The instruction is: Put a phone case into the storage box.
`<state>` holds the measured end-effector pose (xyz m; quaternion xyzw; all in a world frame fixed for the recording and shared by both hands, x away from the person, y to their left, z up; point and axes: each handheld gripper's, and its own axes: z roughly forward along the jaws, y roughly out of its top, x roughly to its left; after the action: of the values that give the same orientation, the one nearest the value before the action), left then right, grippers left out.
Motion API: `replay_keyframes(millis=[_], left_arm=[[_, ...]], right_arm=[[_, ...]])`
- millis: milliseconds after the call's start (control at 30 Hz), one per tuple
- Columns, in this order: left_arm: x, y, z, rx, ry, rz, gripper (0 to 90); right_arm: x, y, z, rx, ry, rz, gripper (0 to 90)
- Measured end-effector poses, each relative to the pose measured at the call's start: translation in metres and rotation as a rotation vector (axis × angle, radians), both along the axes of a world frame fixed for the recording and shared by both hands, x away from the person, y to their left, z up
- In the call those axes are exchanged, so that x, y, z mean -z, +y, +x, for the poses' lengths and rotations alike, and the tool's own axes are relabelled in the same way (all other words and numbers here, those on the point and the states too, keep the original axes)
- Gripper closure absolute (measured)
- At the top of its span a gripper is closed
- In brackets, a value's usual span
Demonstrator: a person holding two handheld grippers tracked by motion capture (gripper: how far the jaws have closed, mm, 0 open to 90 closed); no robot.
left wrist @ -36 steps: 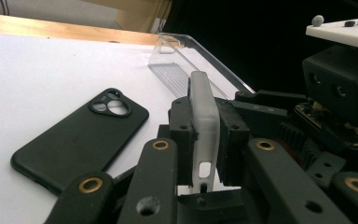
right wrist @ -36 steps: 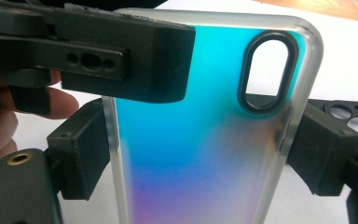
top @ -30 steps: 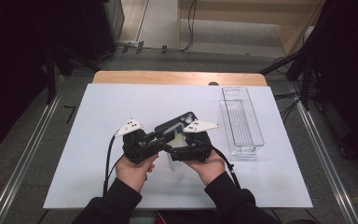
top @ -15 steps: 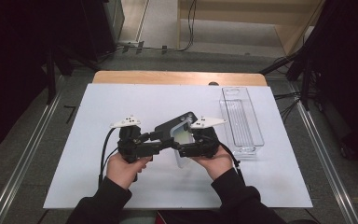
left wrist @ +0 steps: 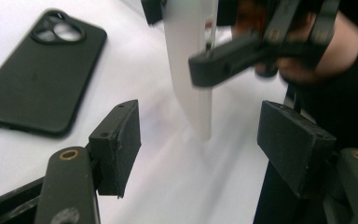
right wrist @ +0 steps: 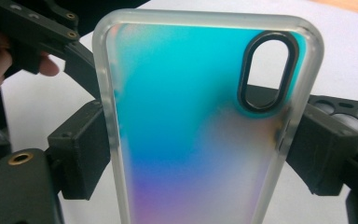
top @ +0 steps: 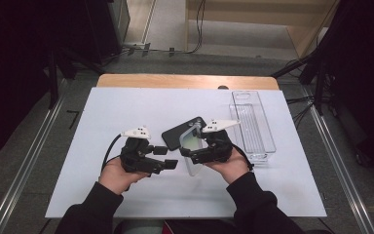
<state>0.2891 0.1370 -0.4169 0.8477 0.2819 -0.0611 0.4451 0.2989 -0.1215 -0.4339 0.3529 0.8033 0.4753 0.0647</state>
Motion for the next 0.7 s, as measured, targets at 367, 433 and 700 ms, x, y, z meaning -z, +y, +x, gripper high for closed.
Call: replay_keyframes(millis=[367,433,700], left_arm=[[0.020,0.025,-0.008,0.032,-0.020,0.025,30.8],[0.023,0.028,-0.009,0.028,-0.026,0.019,30.8],[0.032,0.041,-0.011,0.019,-0.022,0.032,30.8]], right_arm=[[-0.004,-0.007,0.003,-0.041,0.014,0.011,14.6],[-0.005,-0.008,0.004,-0.053,0.014,0.013,14.6],[-0.010,-0.016,0.010,-0.057,0.020,-0.003,14.6]])
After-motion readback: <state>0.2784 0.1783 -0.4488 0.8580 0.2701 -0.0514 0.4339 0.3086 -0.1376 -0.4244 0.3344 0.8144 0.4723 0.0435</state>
